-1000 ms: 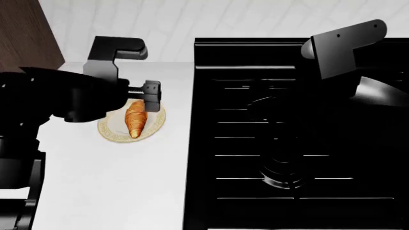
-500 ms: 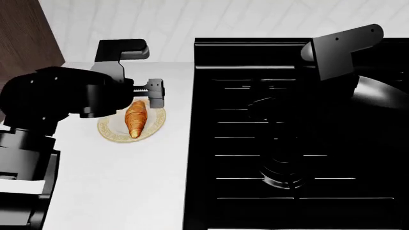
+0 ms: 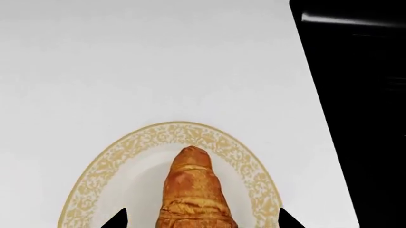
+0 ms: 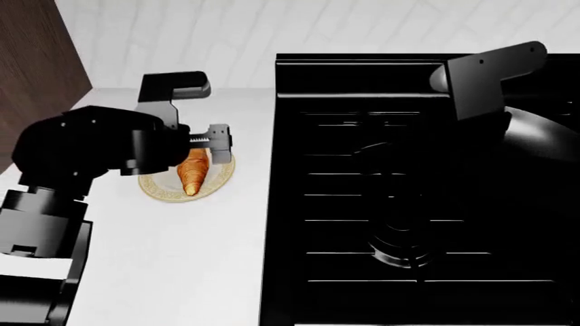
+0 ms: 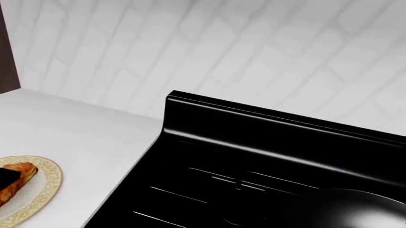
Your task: Pick the croissant and place it on the pan. Then turn on the stove to warm the croissant.
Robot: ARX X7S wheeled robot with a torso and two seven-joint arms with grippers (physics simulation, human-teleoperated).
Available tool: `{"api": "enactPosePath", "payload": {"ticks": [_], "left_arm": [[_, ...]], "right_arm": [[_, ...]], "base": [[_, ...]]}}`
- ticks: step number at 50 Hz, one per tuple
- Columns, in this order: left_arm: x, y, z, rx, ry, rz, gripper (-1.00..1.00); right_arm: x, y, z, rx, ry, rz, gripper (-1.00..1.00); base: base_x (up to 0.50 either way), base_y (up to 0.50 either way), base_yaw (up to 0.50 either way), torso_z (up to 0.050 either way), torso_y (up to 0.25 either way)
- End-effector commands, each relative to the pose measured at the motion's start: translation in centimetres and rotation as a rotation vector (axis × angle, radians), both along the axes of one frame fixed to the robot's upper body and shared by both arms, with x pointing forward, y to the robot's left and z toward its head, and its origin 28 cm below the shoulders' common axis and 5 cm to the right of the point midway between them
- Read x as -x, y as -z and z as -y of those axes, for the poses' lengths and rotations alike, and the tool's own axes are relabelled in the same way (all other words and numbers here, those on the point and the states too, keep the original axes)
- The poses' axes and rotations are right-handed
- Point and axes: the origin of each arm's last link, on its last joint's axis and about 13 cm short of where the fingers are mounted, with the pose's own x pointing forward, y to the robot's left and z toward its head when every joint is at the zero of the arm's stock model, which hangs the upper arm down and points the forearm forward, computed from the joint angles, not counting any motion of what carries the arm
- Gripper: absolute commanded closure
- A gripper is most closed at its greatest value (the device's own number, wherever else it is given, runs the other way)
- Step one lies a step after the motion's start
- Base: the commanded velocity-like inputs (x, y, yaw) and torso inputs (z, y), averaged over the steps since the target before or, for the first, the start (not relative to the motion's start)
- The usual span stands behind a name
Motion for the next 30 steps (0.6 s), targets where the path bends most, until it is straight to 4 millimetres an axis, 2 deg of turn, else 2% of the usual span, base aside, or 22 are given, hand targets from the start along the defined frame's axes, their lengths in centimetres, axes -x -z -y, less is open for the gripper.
{"api": "enactPosePath", "payload": {"ticks": [1, 30], "left_arm": [[-0.4, 0.6, -0.1, 0.016, -0.006, -0.025, -1.0], [-0.3, 2.1, 0.1, -0.015, -0.005, -0.078, -1.0]], "right_arm": [[0.1, 0.1, 0.2, -0.006, 0.007, -0.001, -1.0], [0.1, 0.1, 0.3, -0.012, 0.005, 0.004, -1.0]], "base": [[0.0, 0.0, 0.0, 0.0, 0.0], [0.0, 0.0, 0.0, 0.0, 0.0]]}}
